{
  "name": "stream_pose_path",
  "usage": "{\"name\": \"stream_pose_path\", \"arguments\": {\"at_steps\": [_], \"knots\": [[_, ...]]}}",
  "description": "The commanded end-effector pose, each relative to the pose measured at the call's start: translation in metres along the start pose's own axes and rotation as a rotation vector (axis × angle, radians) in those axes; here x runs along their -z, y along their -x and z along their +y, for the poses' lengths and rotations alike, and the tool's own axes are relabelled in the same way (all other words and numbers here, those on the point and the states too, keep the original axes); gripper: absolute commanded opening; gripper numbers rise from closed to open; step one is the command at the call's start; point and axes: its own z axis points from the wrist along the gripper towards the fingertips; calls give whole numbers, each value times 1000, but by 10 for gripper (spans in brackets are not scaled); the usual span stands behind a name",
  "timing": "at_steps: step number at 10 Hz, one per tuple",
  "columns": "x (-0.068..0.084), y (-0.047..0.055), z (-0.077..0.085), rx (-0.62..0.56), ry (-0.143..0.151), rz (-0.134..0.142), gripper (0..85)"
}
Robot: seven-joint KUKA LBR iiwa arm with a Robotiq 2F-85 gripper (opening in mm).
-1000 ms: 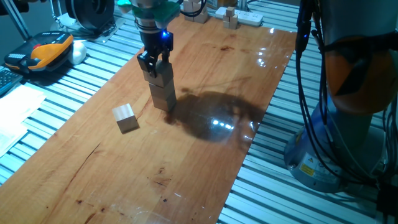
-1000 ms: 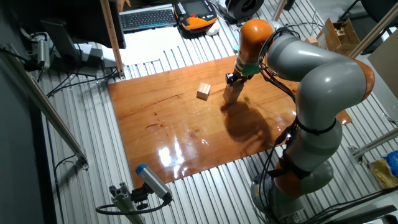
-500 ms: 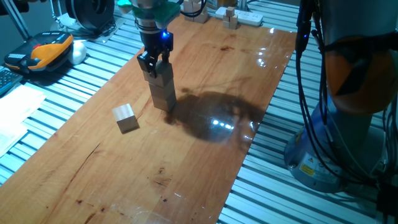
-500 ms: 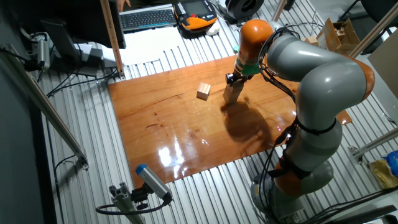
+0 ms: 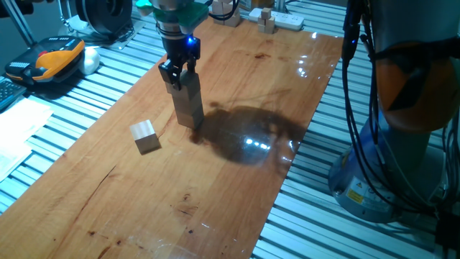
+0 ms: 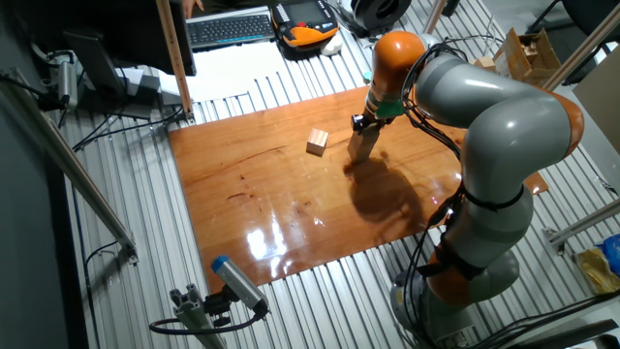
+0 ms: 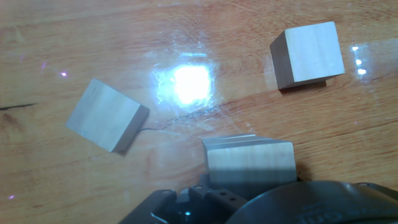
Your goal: Stack the blocks in a vertical line of five
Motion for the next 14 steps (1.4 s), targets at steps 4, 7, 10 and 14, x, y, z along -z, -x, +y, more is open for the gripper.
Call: {"name": "stream_pose_path", "arguments": {"at_steps": [4,7,10,14], "knots": [[0,0,-1,0,1,0,340],[0,0,-1,0,0,-1,340],[0,0,0,-2,0,-6,340],[0,0,0,-4,-7,-16,510]]}}
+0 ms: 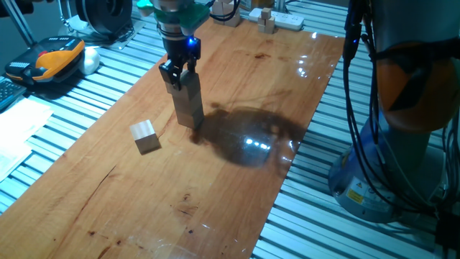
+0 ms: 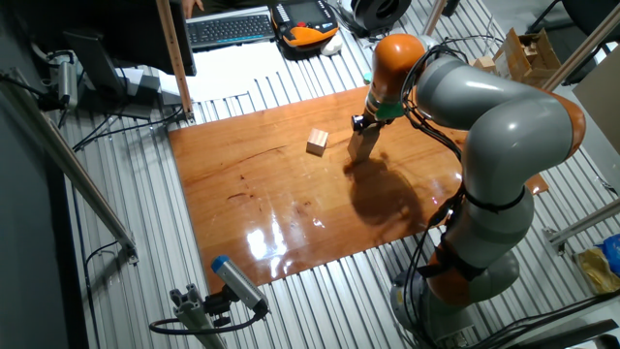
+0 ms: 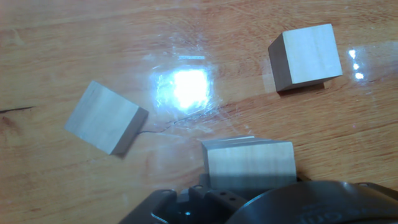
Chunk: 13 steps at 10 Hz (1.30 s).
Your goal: Stack the blocks in a vertical line of five
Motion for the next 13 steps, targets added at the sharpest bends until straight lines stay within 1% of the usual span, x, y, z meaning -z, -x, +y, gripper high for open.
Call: {"name": "stream_pose_path", "arguments": {"at_steps": [1,3,5,6,10,11,13], "knots": [[0,0,0,1,-1,0,510],[0,0,0,4,0,5,510],[0,1,1,-11,17,13,510],[0,1,1,-13,17,13,510],[-1,1,1,-8,-6,3,510],[-1,1,1,-7,-7,2,680],[-1,2,1,-4,-4,3,680]]}}
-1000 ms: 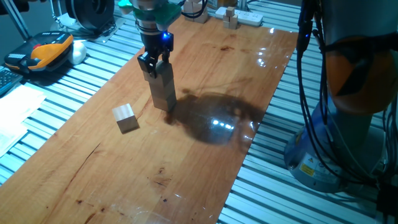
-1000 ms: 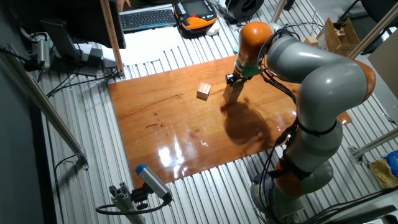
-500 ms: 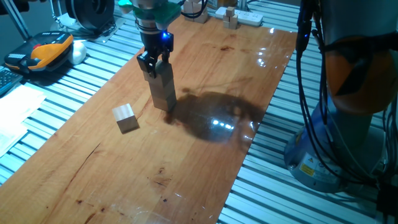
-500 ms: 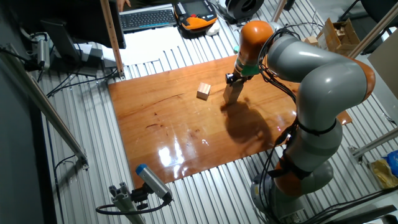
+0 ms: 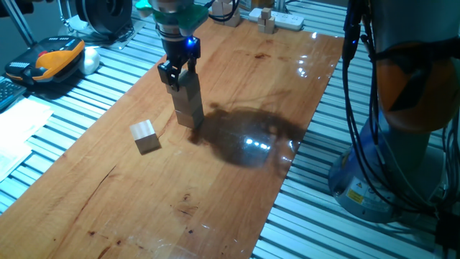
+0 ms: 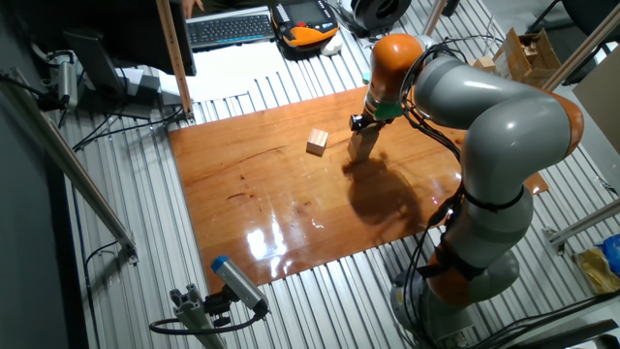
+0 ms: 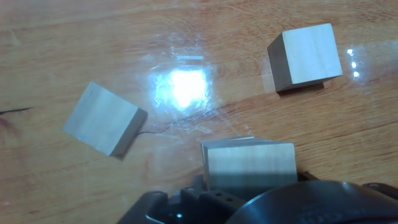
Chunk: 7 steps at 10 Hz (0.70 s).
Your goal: Stack the blocks in a vertical line of five
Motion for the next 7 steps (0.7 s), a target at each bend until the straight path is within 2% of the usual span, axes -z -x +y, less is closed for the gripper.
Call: {"name": "stream_pose_path", "arguments": {"at_steps": [1,6,7], "knots": [[0,0,0,-3,1,-2,680],[3,1,-1,-30,-11,-28,680],[4,1,-1,-40,-16,-38,850]]}}
